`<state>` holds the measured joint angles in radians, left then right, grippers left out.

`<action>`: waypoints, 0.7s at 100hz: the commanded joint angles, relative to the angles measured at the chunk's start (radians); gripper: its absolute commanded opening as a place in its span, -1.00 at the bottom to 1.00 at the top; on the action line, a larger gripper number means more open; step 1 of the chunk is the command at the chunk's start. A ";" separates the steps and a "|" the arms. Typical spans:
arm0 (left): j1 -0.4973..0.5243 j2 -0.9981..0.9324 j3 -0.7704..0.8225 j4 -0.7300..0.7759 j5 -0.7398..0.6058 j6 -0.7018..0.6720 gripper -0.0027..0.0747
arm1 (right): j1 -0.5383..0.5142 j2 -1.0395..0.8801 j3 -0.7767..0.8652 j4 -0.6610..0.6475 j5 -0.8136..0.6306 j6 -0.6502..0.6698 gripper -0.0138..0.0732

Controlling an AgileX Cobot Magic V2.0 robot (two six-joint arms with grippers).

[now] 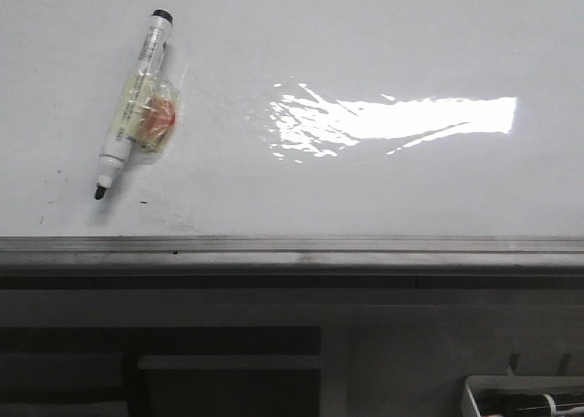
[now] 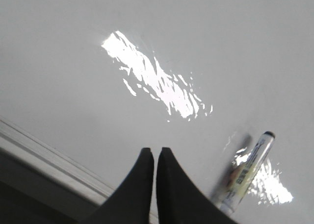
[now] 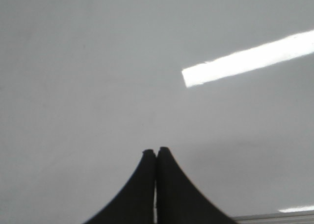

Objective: Write number 5 on whiteboard

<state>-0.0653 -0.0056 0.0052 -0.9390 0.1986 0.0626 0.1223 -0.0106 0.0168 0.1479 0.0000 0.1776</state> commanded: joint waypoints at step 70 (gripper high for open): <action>-0.017 0.561 -0.567 0.360 0.386 0.324 0.21 | 0.001 0.217 -0.386 0.038 0.315 -0.101 -0.05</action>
<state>-0.0653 0.4587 -0.5081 -0.5426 0.5759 0.3215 0.1223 0.1563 -0.3162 0.1951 0.3533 0.1028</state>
